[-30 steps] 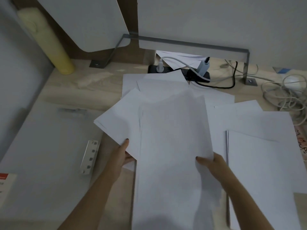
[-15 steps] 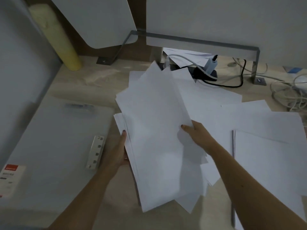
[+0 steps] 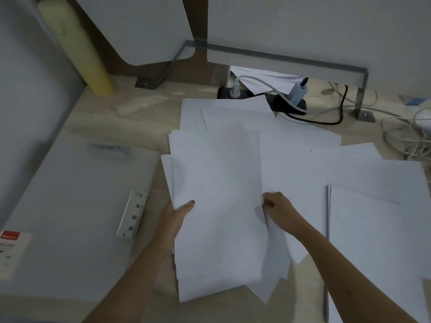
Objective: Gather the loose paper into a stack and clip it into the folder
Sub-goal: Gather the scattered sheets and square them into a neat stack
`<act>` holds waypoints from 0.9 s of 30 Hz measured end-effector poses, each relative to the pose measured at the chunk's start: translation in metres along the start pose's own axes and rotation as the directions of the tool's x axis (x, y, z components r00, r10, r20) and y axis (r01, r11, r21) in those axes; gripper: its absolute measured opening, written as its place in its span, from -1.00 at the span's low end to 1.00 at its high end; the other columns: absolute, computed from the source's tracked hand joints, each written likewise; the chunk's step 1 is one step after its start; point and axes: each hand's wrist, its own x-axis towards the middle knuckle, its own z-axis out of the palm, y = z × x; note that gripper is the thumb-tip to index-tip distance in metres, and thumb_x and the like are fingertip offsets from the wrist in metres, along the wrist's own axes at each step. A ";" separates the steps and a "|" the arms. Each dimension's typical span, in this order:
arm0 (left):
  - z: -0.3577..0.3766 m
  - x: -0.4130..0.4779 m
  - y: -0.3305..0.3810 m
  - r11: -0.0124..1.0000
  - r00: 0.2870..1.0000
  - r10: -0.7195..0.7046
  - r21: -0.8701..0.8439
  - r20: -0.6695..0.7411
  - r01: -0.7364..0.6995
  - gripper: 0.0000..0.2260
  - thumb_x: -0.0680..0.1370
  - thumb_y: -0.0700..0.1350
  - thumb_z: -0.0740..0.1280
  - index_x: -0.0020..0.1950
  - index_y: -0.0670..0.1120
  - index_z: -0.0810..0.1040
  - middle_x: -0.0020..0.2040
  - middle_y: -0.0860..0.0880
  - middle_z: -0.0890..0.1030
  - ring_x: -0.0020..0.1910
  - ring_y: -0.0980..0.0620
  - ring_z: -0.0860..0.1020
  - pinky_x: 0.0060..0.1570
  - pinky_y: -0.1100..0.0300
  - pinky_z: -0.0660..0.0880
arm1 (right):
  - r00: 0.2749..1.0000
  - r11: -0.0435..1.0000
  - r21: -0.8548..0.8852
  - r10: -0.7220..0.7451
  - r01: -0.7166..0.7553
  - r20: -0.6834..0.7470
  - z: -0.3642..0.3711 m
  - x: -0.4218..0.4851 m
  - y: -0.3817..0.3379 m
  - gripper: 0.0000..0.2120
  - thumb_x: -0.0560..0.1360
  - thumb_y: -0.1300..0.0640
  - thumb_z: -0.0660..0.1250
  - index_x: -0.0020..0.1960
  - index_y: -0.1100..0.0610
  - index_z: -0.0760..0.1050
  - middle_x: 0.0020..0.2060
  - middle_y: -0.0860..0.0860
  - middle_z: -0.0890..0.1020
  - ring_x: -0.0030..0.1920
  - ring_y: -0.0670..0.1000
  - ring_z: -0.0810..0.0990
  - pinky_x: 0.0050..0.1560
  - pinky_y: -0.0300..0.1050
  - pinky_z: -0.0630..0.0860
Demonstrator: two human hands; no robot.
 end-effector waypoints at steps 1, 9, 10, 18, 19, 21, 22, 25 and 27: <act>0.001 -0.002 0.003 0.999 1.000 0.028 0.017 0.005 -0.028 -0.56 0.51 -0.08 0.36 0.35 -0.19 0.40 0.28 -0.04 0.49 0.23 -0.01 0.47 0.24 0.16 0.34 | 1.000 0.986 0.163 0.023 -0.023 0.002 -0.002 0.000 -0.002 -0.70 0.45 0.39 0.11 -0.09 0.10 0.55 -0.10 0.10 0.54 -0.10 0.05 0.52 -0.02 -0.13 0.47; 0.013 -0.046 0.065 0.907 0.909 0.387 0.114 0.155 -0.406 -0.84 0.52 -0.18 0.32 0.00 0.06 0.58 -0.16 0.14 0.70 -0.12 0.14 0.66 -0.12 0.26 0.60 | 0.997 0.691 0.720 -0.081 0.054 0.003 -0.054 -0.016 -0.039 -0.36 0.35 0.01 0.43 0.38 0.02 0.31 0.22 -0.04 0.57 0.21 -0.01 0.56 0.19 -0.08 0.50; 0.014 -0.051 0.075 0.892 0.891 0.421 0.102 0.170 -0.441 -0.84 0.51 -0.19 0.32 -0.02 0.06 0.59 -0.18 0.16 0.70 -0.14 0.16 0.66 -0.17 0.29 0.60 | 0.990 0.676 0.730 -0.138 0.098 -0.005 -0.066 -0.022 -0.048 -0.43 0.36 0.05 0.40 0.34 0.04 0.36 0.17 -0.03 0.61 0.17 0.01 0.60 0.14 -0.08 0.54; 0.022 -0.078 0.140 0.792 0.769 0.608 -0.080 0.196 -0.606 -0.80 0.24 -0.11 0.43 -0.16 -0.04 0.62 -0.29 0.08 0.69 -0.26 0.10 0.66 -0.31 0.27 0.56 | 0.894 0.646 0.622 -0.373 0.442 -0.248 -0.125 -0.064 -0.104 -0.66 0.32 0.12 0.36 0.09 -0.03 0.51 -0.02 -0.18 0.68 0.07 -0.17 0.62 0.02 -0.35 0.51; 0.022 -0.080 0.145 0.775 0.754 0.630 -0.083 0.188 -0.627 -0.73 0.18 -0.06 0.43 -0.14 -0.04 0.60 -0.30 0.10 0.68 -0.27 0.12 0.65 -0.32 0.29 0.55 | 0.885 0.649 0.607 -0.390 0.459 -0.253 -0.129 -0.067 -0.108 -0.66 0.34 0.13 0.34 0.11 -0.05 0.48 -0.02 -0.22 0.68 0.07 -0.20 0.61 -0.01 -0.40 0.49; 0.022 -0.081 0.153 0.753 0.733 0.654 -0.071 0.186 -0.654 -0.66 0.13 0.02 0.40 -0.14 -0.05 0.57 -0.32 0.13 0.66 -0.29 0.15 0.63 -0.35 0.31 0.52 | 0.877 0.659 0.585 -0.415 0.473 -0.242 -0.132 -0.070 -0.113 -0.69 0.37 0.15 0.31 0.11 -0.05 0.46 -0.05 -0.27 0.67 0.04 -0.26 0.61 -0.05 -0.47 0.47; 0.023 -0.082 0.156 0.746 0.725 0.661 -0.058 0.194 -0.664 -0.68 0.13 0.03 0.39 -0.16 -0.03 0.56 -0.35 0.14 0.64 -0.32 0.16 0.62 -0.36 0.32 0.51 | 0.880 0.664 0.585 -0.417 0.467 -0.229 -0.133 -0.070 -0.114 -0.70 0.39 0.16 0.31 0.10 -0.05 0.46 -0.07 -0.28 0.67 0.02 -0.28 0.61 -0.07 -0.49 0.47; 0.027 -0.083 0.164 0.726 0.711 0.674 -0.001 0.201 -0.688 -0.76 0.19 -0.10 0.40 -0.17 0.05 0.53 -0.35 0.19 0.64 -0.33 0.26 0.61 -0.34 0.37 0.52 | 0.884 0.649 0.610 -0.413 0.454 -0.218 -0.131 -0.071 -0.118 -0.66 0.37 0.16 0.34 0.14 0.01 0.50 0.00 -0.19 0.68 0.07 -0.20 0.62 0.03 -0.39 0.51; 0.031 -0.084 0.167 0.706 0.696 0.685 0.037 0.217 -0.707 -0.79 0.24 -0.15 0.33 -0.19 0.09 0.51 -0.38 0.25 0.64 -0.35 0.32 0.60 -0.34 0.45 0.51 | 0.887 0.617 0.647 -0.400 0.448 -0.232 -0.129 -0.071 -0.121 -0.61 0.34 0.16 0.37 0.17 0.05 0.52 0.06 -0.08 0.68 0.13 -0.07 0.61 0.13 -0.23 0.53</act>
